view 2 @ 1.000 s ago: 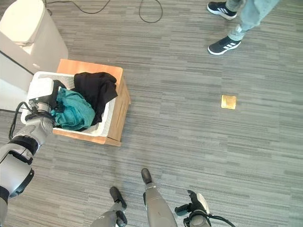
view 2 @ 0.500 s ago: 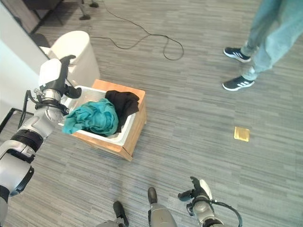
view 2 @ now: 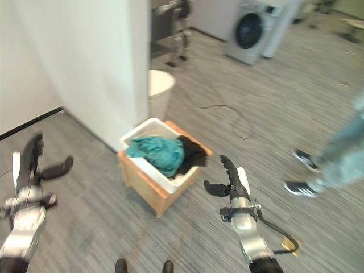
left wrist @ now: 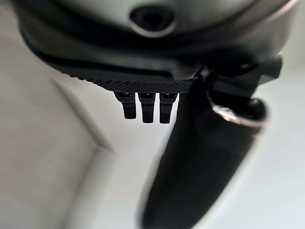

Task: Pick up bed clothes into laundry basket.

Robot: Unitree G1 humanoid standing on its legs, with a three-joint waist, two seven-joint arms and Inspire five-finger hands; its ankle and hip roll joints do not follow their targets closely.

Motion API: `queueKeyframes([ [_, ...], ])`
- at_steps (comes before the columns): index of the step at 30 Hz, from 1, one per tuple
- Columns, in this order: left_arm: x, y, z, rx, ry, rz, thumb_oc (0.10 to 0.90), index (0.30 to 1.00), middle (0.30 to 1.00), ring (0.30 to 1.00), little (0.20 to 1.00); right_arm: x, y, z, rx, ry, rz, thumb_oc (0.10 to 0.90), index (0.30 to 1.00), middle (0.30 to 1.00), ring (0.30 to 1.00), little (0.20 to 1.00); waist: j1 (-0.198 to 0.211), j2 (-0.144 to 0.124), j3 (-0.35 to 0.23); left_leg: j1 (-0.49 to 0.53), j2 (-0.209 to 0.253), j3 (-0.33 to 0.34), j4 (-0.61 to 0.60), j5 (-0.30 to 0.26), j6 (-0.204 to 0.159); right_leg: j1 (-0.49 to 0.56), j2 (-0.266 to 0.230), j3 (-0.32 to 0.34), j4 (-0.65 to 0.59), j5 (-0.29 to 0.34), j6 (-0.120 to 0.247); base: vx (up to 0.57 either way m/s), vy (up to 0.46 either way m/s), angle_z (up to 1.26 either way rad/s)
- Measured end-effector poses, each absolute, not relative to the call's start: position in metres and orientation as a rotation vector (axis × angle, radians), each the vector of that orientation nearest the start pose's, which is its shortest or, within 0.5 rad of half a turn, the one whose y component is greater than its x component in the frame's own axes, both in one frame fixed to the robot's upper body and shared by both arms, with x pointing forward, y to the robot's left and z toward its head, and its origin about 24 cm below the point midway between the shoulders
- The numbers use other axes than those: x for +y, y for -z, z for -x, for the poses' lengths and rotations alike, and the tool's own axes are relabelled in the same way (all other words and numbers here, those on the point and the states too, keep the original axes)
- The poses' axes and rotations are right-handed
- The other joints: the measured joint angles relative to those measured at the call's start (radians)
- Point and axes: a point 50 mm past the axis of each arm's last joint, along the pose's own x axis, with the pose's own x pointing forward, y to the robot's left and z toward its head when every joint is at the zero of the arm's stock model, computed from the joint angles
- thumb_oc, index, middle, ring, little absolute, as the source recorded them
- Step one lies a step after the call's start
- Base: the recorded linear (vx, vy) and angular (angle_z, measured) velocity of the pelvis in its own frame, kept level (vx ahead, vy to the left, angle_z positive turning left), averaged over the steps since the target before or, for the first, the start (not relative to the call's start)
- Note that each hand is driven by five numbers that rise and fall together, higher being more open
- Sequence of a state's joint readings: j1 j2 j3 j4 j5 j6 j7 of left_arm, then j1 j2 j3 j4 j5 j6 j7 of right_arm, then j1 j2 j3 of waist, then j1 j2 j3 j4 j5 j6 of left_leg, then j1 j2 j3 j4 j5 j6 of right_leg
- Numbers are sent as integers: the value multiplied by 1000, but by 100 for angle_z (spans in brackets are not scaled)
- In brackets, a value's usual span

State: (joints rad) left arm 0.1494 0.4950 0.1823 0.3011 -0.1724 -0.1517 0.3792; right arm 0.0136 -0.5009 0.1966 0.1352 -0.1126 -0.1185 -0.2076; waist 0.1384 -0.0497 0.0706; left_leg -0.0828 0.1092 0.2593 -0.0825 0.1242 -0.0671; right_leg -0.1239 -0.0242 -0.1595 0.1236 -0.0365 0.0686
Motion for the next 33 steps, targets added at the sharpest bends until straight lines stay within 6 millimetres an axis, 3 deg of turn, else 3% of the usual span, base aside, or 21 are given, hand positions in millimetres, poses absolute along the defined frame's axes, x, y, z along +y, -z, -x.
queueKeyframes([
  [3,339,-21,-188,136,-740,-288,800,900,900,900,900,-197,-71,-266,-201,-20,599,800,900,900,900,900,47,25,49,-3,-19,-106,-5,30,11,34,-19,-19,43,-30,34,-86,-148,131],
  [6,335,-35,-198,55,-724,-259,800,900,900,900,900,-182,-103,-288,-331,-32,589,800,900,900,900,900,116,20,88,-29,-31,-158,-1,44,1,29,-36,48,45,-78,74,-38,-214,71],
  [11,338,-41,-201,4,-762,-191,800,900,900,900,900,-154,-132,-306,-448,-126,624,800,900,900,900,900,179,-6,127,-32,-2,-153,1,73,-47,175,15,-3,-187,40,24,-53,-265,35],
  [12,335,-48,-210,-29,-742,-186,800,900,900,900,900,-158,-132,-304,-453,-115,608,800,900,900,900,900,163,-36,139,-52,-7,-154,6,103,-74,221,47,-12,-203,31,35,-91,-193,153],
  [13,331,-50,-217,-42,-712,-180,800,900,900,900,900,-165,-130,-301,-448,-90,600,800,900,900,900,900,125,-38,139,-64,6,-142,7,102,-76,223,53,12,-191,7,41,-294,-73,187],
  [15,326,-55,-224,-61,-669,-182,800,900,900,900,900,-176,-123,-298,-409,-61,597,800,900,900,900,900,82,-43,151,-107,31,-42,7,58,11,230,89,74,-155,-37,33,-333,5,193],
  [16,311,-52,-237,-49,-615,-132,800,900,900,900,900,-188,-114,-291,-364,-35,610,800,900,900,900,900,13,-27,168,-118,34,-6,-11,-9,39,233,96,75,-85,-47,9,-206,20,328],
  [17,298,-50,-243,-43,-530,-130,800,900,900,900,900,-196,-99,-283,-293,-23,599,800,900,900,900,900,-77,-25,174,-119,33,150,-10,-109,80,248,75,104,-49,-54,-18,-243,75,353],
  [18,289,-48,-249,-34,-466,-134,800,900,900,900,900,-202,-90,-278,-246,-15,602,800,900,900,900,900,-107,-18,186,-98,34,248,-3,-179,118,211,65,136,50,-118,-72,-218,103,322],
  [19,282,-48,-248,-34,-424,-129,800,900,900,900,900,-205,-86,-277,-211,-20,613,800,900,900,900,900,-138,13,195,-99,31,273,13,-204,37,180,62,152,122,-188,-18,-206,87,187],
  [20,281,-54,-248,-61,-407,-124,800,900,900,900,900,-205,-88,-278,-214,-21,608,800,900,900,900,900,-132,44,209,-104,34,283,14,-208,-161,133,88,167,141,-212,-23,-231,39,167],
  [21,281,-66,-251,-105,-389,-137,800,900,900,900,900,-203,-91,-278,-225,-17,595,800,900,900,900,900,-151,45,221,-125,39,314,51,-249,-208,73,127,174,127,-193,-79,-193,-25,145],
  [22,282,-73,-252,-131,-376,-155,800,900,900,900,900,-202,-90,-277,-224,-21,584,800,900,900,900,900,-155,22,227,-159,25,299,148,-210,-113,60,77,149,138,-118,-184,-202,24,156],
  [23,281,-71,-256,-125,-378,-136,800,900,900,900,900,-200,-83,-278,-186,-30,583,800,900,900,900,900,-133,27,227,-202,64,235,351,-187,-64,81,35,83,126,-102,-185,-170,31,121],
  [25,284,-71,-256,-122,-386,-116,800,900,900,900,900,-199,-78,-277,-155,-61,604,800,900,900,900,900,-106,29,219,-133,189,180,525,-196,-106,220,1,-46,-3,-55,-166,-150,106,154],
  [26,284,-71,-256,-121,-388,-114,800,900,900,900,900,-200,-78,-277,-154,-61,604,800,900,900,900,900,-112,35,214,-109,222,172,519,-190,-115,243,10,-76,-15,-55,-166,-185,171,219],
  [27,286,-67,-252,-106,-397,-114,800,900,900,900,900,-200,-77,-277,-152,-59,607,800,900,900,900,900,-132,54,161,-41,327,149,421,-171,-144,265,47,-144,-31,-62,-159,-215,195,133],
  [29,288,-67,-251,-104,-399,-121,800,900,900,900,900,-201,-80,-279,-165,-53,605,800,900,900,900,900,-119,70,136,20,375,138,353,-152,-165,259,59,-179,-32,-62,-157,-300,318,117],
  [30,291,-71,-252,-107,-383,-154,800,900,900,900,900,-201,-81,-279,-167,-49,600,800,900,900,900,900,-120,61,128,67,400,165,290,-135,-195,247,58,-252,-25,-57,-139,-371,382,163],
  [31,291,-74,-254,-115,-372,-162,800,900,900,900,900,-204,-79,-279,-155,-42,602,800,900,900,900,900,-153,51,121,70,403,176,244,-117,-187,237,53,-299,-24,-56,-131,-400,424,171],
  [33,289,-74,-253,-107,-348,-171,800,900,900,900,900,-208,-73,-279,-125,-22,596,800,900,900,900,900,-135,50,103,101,377,175,162,-74,-154,198,40,-331,-7,-46,-115,-425,370,120],
])
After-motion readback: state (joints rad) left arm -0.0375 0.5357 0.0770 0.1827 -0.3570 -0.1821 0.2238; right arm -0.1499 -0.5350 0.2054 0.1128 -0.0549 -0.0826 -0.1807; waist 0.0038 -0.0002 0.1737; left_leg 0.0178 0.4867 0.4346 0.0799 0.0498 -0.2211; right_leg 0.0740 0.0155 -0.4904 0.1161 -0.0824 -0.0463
